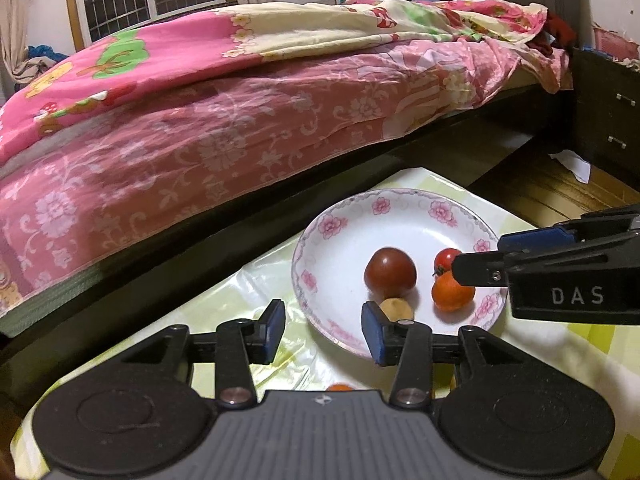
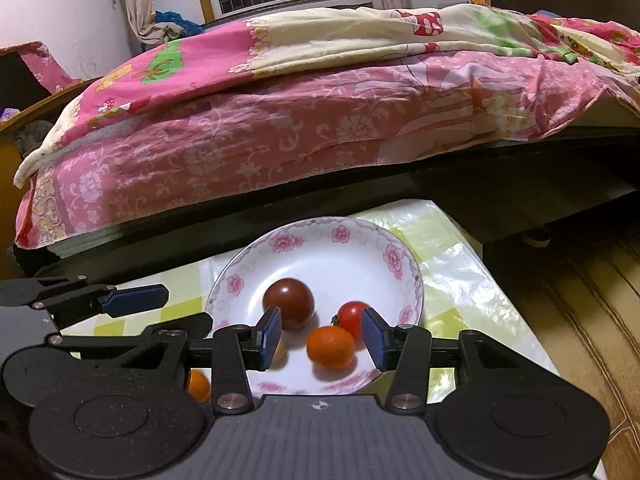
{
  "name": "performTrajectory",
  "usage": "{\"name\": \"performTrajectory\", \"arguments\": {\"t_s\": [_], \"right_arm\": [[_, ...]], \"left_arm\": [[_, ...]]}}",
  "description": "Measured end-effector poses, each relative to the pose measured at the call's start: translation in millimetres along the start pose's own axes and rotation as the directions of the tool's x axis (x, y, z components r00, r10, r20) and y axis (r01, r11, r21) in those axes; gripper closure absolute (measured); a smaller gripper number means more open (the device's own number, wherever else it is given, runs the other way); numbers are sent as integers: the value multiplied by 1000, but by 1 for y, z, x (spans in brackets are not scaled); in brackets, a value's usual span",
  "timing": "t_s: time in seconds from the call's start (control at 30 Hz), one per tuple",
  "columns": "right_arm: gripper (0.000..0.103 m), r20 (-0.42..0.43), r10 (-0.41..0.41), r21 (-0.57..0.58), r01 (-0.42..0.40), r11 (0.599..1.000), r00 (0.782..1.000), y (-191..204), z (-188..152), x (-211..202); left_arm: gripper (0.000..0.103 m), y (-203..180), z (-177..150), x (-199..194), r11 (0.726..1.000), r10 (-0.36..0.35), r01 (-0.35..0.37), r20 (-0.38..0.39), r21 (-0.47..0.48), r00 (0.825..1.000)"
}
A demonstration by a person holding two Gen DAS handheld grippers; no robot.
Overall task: Organize fruits
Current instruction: 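Open the right tool over the plate while the left tool releases the brown fruit, then move both tools back to the fruits left on the tablecloth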
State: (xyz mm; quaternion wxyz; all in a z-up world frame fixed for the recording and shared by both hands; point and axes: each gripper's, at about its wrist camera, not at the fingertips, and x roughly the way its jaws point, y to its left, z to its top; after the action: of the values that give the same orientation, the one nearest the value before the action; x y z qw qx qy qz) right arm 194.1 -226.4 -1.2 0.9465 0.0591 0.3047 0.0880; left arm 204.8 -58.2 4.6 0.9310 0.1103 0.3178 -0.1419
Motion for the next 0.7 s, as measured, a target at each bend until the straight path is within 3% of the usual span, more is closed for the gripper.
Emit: {"name": "performTrajectory", "arguments": {"t_s": [0.5, 0.7], "right_arm": [[60, -53, 0, -28, -2, 1000, 999, 24, -33, -36], [59, -93, 2, -35, -5, 999, 996, 34, -52, -47]], "left_arm": [[52, 3, -31, -56, 1000, -19, 18, -38, -22, 999], [47, 0, -51, -72, 999, -39, 37, -86, -18, 996]]}}
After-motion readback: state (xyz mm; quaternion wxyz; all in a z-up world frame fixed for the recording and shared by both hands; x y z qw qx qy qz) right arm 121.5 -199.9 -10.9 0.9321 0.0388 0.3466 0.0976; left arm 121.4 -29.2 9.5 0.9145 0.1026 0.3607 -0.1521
